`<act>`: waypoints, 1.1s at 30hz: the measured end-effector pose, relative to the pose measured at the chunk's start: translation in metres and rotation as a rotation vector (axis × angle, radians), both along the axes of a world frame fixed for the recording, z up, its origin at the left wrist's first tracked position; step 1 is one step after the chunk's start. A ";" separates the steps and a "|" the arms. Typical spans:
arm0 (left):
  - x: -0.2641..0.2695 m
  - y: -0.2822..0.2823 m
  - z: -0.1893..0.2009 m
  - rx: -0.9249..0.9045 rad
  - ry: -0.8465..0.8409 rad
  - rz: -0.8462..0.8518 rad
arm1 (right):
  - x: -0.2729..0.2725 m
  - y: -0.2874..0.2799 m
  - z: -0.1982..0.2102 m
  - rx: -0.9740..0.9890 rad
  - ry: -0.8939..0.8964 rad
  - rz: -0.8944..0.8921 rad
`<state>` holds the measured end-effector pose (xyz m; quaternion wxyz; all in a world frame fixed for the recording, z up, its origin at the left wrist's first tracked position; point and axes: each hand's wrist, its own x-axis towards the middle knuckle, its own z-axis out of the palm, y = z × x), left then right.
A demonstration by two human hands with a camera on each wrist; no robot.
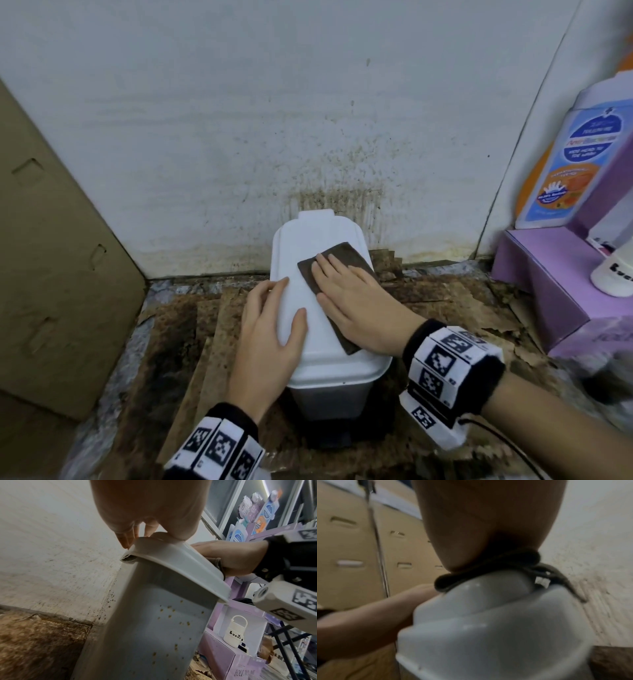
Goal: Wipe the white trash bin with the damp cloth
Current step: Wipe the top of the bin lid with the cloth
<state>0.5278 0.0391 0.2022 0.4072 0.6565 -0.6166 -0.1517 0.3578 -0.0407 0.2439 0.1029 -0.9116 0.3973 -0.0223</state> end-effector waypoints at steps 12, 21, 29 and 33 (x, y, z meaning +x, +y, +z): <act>-0.002 -0.001 0.000 0.012 0.003 0.000 | -0.001 -0.057 0.003 -0.017 0.065 -0.062; -0.005 -0.001 -0.004 -0.030 -0.069 0.026 | -0.019 0.019 -0.004 -0.019 -0.056 -0.024; -0.006 0.000 -0.007 -0.013 -0.054 0.011 | -0.024 0.035 -0.009 -0.085 -0.095 -0.014; -0.005 -0.001 -0.008 0.006 -0.030 -0.002 | -0.023 -0.011 0.002 0.032 -0.011 0.037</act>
